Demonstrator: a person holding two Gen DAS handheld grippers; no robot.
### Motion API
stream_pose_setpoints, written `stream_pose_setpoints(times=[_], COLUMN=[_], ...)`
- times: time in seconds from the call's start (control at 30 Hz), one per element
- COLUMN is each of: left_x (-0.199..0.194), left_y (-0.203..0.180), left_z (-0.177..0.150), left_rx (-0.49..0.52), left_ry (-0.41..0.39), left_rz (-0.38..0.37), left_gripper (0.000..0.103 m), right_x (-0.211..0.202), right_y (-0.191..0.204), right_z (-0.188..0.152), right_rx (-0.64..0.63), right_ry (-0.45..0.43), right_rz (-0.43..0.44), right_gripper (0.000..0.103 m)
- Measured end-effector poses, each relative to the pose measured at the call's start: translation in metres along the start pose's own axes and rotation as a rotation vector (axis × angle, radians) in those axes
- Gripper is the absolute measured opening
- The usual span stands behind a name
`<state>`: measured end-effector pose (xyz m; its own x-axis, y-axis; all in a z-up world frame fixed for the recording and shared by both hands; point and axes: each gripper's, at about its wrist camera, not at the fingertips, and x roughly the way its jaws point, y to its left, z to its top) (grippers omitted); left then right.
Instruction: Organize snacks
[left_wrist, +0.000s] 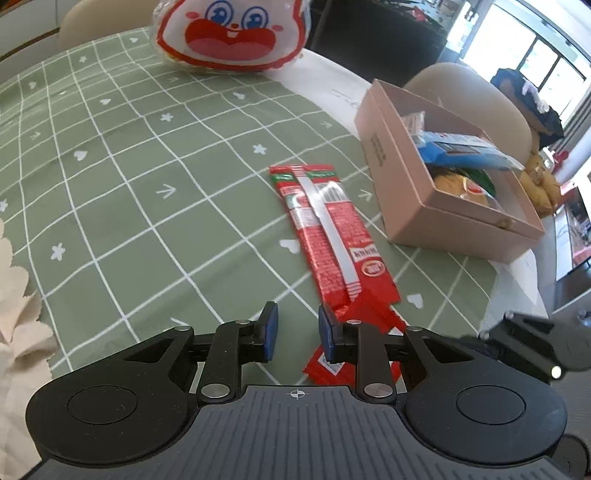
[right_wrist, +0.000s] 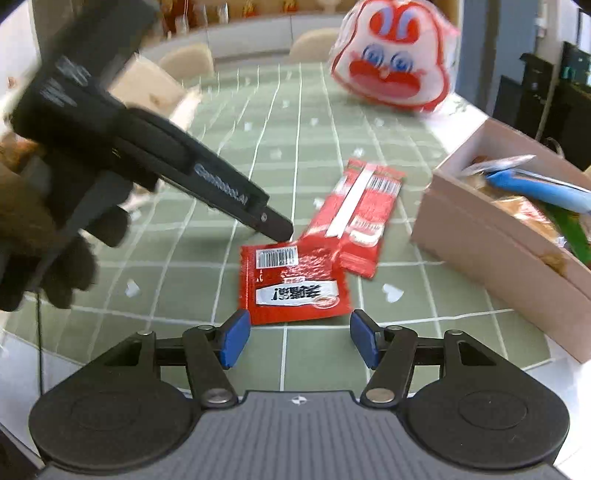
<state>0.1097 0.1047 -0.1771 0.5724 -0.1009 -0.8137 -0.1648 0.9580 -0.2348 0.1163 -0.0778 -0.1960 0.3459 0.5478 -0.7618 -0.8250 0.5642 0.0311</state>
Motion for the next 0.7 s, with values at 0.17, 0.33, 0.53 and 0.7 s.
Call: stream_pose_setpoints(times=[0.17,0.33,0.53,0.7], left_x=[0.004,0.019,0.027,0.015], left_y=[-0.018,-0.061,-0.086,-0.061], left_z=[-0.005,-0.011,-0.017,-0.015], left_rx=[-0.009,0.042,0.074,0.031], left_ry=[0.014,0.052,0.067,0.038], left_rz=[-0.062,-0.181,-0.255,-0.203], left_gripper=[0.028,0.028,0.028,0.028], right_x=[-0.025,-0.050,-0.052,-0.045], right_y=[-0.051,-0.121,-0.140,-0.132], right_z=[-0.014,-0.046,-0.056,-0.049], right_rx=[0.224,0.571,0.712,0.704], right_ry=[0.020,0.010,0.008,0.001], right_rz=[-0.009,0.095,0.171,0.194], right_gripper=[0.061,0.062,0.073,0.096])
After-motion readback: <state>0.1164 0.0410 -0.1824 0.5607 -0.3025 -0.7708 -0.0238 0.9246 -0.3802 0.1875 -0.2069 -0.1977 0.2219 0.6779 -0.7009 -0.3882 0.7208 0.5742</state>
